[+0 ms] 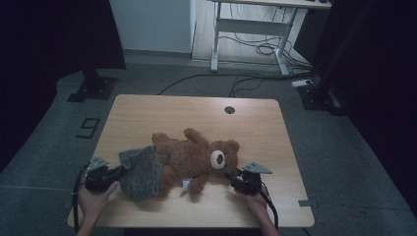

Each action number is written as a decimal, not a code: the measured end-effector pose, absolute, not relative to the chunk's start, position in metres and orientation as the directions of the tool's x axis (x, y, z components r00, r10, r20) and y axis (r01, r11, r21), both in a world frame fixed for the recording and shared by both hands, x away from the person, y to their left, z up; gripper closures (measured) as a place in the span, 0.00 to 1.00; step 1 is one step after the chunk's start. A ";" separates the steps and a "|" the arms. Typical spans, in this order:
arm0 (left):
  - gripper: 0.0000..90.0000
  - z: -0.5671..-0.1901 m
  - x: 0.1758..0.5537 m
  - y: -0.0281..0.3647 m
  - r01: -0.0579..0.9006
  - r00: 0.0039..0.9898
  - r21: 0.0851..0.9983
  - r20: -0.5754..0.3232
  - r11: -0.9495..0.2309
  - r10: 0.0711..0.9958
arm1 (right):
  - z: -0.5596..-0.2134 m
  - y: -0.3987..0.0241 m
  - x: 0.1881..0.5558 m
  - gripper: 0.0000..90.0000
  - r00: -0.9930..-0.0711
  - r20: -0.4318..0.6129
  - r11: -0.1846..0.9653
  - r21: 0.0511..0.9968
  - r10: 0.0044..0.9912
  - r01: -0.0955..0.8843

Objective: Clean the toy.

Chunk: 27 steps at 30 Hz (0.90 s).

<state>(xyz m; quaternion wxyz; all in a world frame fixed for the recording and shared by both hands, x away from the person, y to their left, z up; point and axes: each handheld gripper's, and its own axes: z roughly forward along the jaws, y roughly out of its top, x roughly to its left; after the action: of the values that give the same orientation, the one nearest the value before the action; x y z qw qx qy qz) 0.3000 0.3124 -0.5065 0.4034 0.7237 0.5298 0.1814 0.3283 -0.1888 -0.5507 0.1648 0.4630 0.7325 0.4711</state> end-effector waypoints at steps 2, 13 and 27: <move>0.92 -0.508 0.297 0.322 0.625 0.354 0.774 -0.168 -0.099 0.920 | -0.551 -0.189 0.328 0.64 -0.517 0.194 0.128 0.843 0.834 0.523; 0.88 -0.519 0.282 0.359 0.664 0.285 0.745 -0.185 -0.055 0.941 | -0.551 -0.189 0.329 0.64 -0.518 0.205 0.123 0.839 0.831 0.529; 0.39 -0.496 0.287 0.344 0.569 0.348 0.820 -0.169 -0.065 0.922 | -0.550 -0.191 0.328 0.46 -0.519 0.204 0.127 0.837 0.830 0.532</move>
<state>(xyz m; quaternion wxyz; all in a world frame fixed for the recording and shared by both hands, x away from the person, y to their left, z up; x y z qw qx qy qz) 0.2872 0.3443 -0.4956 0.4292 0.7000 0.5324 0.2056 0.3279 -0.1907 -0.5504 0.1584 0.4642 0.7337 0.4702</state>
